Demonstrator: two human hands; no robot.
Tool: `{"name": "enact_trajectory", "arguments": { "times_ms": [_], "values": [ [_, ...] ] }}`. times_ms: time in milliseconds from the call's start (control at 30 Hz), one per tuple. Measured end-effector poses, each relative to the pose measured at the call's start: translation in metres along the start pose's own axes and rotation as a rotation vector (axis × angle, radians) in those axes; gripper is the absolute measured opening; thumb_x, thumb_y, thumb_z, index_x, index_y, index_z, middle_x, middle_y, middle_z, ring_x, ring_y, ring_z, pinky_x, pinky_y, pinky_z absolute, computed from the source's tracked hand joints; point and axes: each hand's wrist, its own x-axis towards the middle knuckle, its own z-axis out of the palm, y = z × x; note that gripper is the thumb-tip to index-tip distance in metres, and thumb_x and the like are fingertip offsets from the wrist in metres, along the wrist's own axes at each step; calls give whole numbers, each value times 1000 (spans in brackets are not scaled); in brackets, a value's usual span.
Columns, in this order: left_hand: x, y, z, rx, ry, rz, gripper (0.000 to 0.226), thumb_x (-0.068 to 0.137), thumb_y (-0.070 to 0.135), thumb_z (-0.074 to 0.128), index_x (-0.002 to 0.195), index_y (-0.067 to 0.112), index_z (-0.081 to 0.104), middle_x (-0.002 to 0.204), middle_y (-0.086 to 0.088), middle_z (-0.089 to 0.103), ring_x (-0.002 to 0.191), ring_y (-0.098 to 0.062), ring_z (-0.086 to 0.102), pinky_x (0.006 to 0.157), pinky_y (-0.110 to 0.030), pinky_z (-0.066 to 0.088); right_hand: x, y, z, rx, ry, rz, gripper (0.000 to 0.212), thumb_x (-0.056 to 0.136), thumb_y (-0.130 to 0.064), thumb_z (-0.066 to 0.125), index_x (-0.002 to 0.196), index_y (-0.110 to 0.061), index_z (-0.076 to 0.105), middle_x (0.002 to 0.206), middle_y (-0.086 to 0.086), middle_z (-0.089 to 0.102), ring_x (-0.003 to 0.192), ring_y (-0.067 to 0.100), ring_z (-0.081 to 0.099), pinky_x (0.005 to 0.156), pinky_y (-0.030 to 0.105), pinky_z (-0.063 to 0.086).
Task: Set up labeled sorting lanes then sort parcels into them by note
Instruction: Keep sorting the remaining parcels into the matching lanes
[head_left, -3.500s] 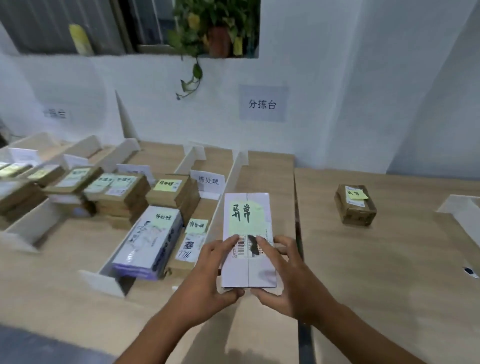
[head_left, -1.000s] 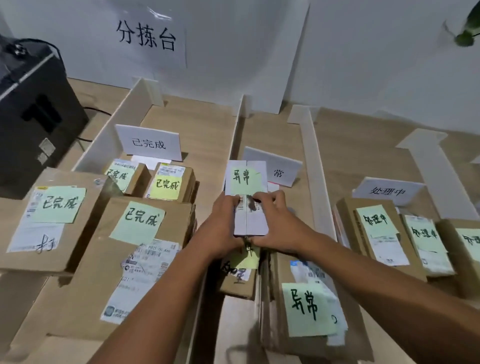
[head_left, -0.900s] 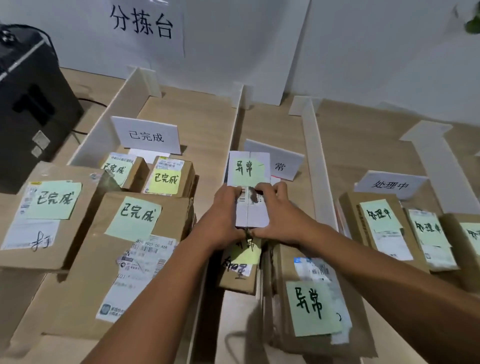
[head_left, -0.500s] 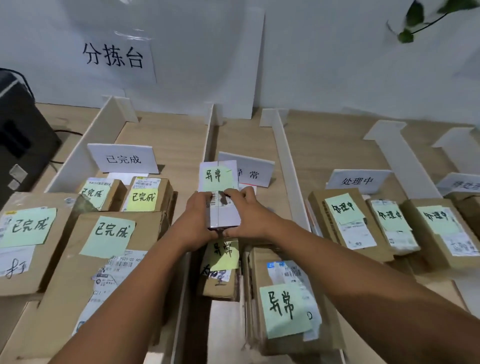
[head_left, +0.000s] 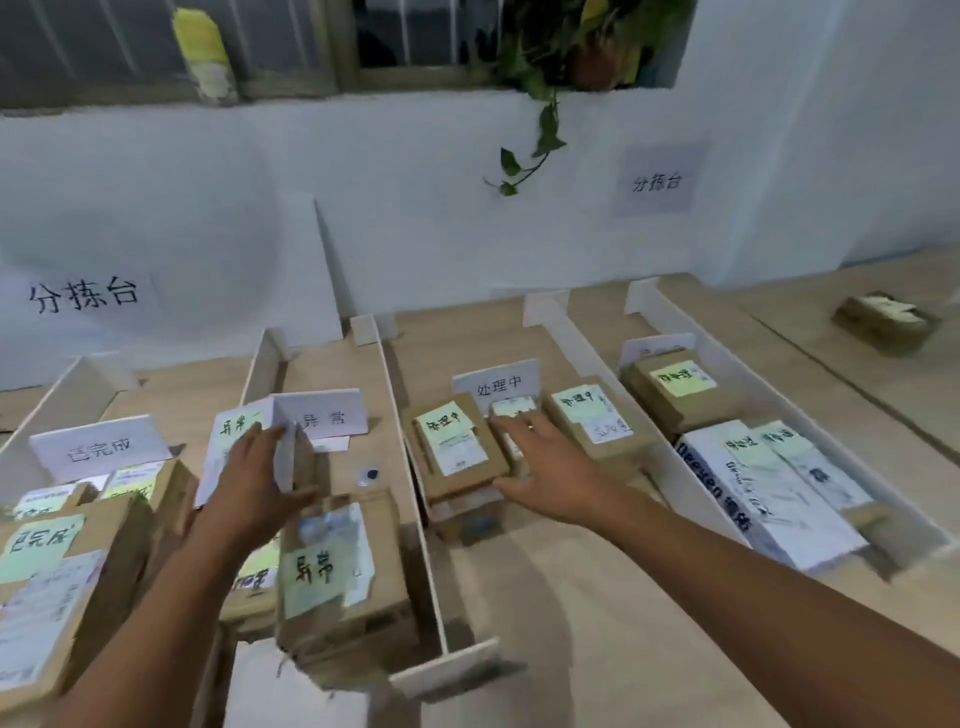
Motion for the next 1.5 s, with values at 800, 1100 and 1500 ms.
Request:
{"name": "enact_trajectory", "arguments": {
  "times_ms": [800,1100,1500],
  "values": [
    [-157,720,420,-343,-435,805,86,77,67,70,151,35,39,161,2,33,148,-15,31,120,-34,26,-457,525,-350,-266,426,551,70,94,-57,59,154,-28,37,155,-1,38,142,19,34,115,33,34],
    [-86,865,526,-308,-486,709,89,76,73,69,151,35,38,160,2,35,148,-14,31,121,-35,28,-405,697,-451,-167,391,518,71,93,-60,56,155,-34,33,157,-10,33,144,11,31,113,25,30],
    [44,982,674,-139,-465,446,100,77,73,69,157,37,22,167,3,16,153,-18,22,121,-42,30,-235,943,-505,-14,164,365,78,89,-58,65,156,-34,31,155,-12,33,140,10,37,113,30,39]
  ]
}}
